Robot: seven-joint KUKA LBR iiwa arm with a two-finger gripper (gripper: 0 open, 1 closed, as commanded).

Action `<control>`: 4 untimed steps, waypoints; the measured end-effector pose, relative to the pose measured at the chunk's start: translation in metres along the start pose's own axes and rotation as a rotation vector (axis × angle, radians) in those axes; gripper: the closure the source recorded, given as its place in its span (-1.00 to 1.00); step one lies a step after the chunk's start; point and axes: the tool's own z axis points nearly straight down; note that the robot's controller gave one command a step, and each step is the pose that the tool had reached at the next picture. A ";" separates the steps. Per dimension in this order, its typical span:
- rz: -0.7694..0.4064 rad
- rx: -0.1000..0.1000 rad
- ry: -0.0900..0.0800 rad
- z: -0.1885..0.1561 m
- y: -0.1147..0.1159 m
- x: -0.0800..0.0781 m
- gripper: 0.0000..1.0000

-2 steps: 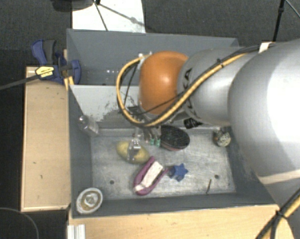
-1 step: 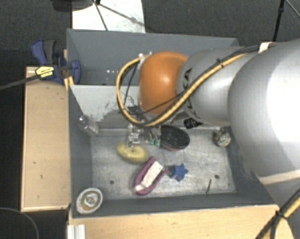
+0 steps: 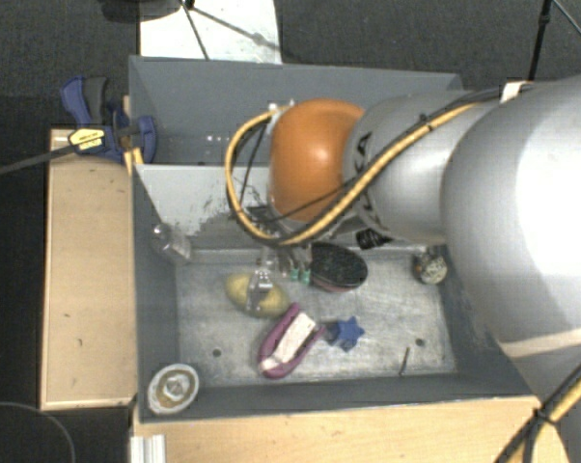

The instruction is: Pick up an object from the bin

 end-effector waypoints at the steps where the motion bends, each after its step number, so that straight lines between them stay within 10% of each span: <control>1: -0.357 0.001 0.002 0.039 0.019 0.018 -1.00; 2: -0.252 0.001 -0.001 0.038 -0.036 0.037 -1.00; 3: -0.332 0.000 -0.006 -0.029 -0.026 0.039 -1.00; 4: 0.003 0.001 0.001 0.039 -0.042 0.044 -1.00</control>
Offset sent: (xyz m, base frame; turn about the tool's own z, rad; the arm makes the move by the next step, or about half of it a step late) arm -0.0174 0.0203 -0.0400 -0.3576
